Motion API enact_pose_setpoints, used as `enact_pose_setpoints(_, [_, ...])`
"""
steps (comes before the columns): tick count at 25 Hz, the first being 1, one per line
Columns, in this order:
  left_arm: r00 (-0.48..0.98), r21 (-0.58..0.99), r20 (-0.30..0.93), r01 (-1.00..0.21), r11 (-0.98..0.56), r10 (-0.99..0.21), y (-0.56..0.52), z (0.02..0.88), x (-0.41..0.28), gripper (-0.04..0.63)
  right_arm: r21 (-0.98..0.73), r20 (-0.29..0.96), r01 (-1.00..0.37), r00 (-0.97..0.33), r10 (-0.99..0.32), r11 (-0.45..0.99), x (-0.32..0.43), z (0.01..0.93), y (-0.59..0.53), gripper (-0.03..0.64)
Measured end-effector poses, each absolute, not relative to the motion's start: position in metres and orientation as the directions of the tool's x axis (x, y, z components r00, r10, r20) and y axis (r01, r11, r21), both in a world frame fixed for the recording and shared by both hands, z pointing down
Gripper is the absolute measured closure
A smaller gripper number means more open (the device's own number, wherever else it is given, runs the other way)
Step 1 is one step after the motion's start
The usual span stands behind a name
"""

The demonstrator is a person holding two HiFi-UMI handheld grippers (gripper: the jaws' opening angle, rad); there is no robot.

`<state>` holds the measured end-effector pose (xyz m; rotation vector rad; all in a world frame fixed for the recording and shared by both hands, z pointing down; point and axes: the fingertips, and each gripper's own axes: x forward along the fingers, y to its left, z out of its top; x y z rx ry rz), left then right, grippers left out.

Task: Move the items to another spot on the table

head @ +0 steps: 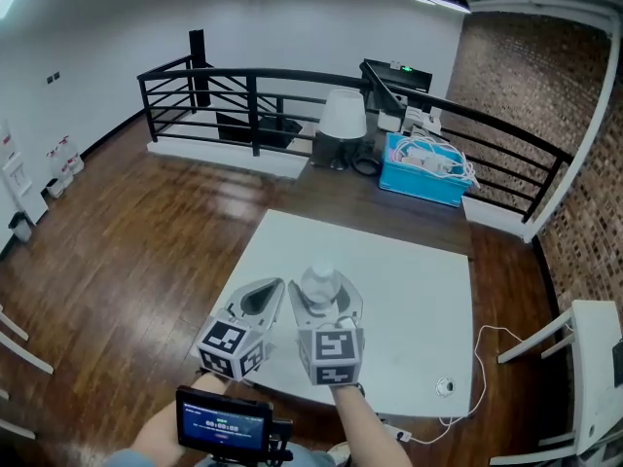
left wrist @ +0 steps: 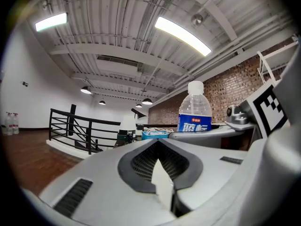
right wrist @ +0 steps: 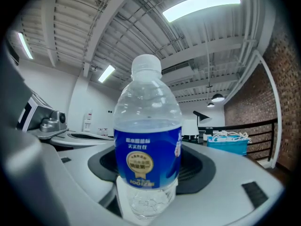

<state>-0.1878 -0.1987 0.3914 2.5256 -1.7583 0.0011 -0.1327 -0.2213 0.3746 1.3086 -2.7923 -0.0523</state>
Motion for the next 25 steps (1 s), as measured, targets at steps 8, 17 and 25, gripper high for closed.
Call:
enact_pose_setpoints(8, [0.437, 0.047, 0.039, -0.899, -0.435, -0.898, -0.208, 0.386, -0.108, 0.589, 0.055, 0.041, -0.823, -0.563, -0.825, 0.565, -0.053, 0.370, -0.227, 0.325])
enact_pose_setpoints(17, [0.521, 0.027, 0.052, -0.854, -0.520, -0.852, -0.215, 0.385, -0.037, 0.589, 0.047, 0.023, -0.869, -0.491, -0.871, 0.492, 0.018, 0.367, -0.232, 0.325])
enact_pose_setpoints(25, [0.575, 0.017, 0.050, -0.818, -0.575, -0.817, -0.221, 0.385, 0.017, 0.589, 0.031, 0.031, -0.900, -0.434, -0.901, 0.435, 0.071, 0.372, -0.233, 0.325])
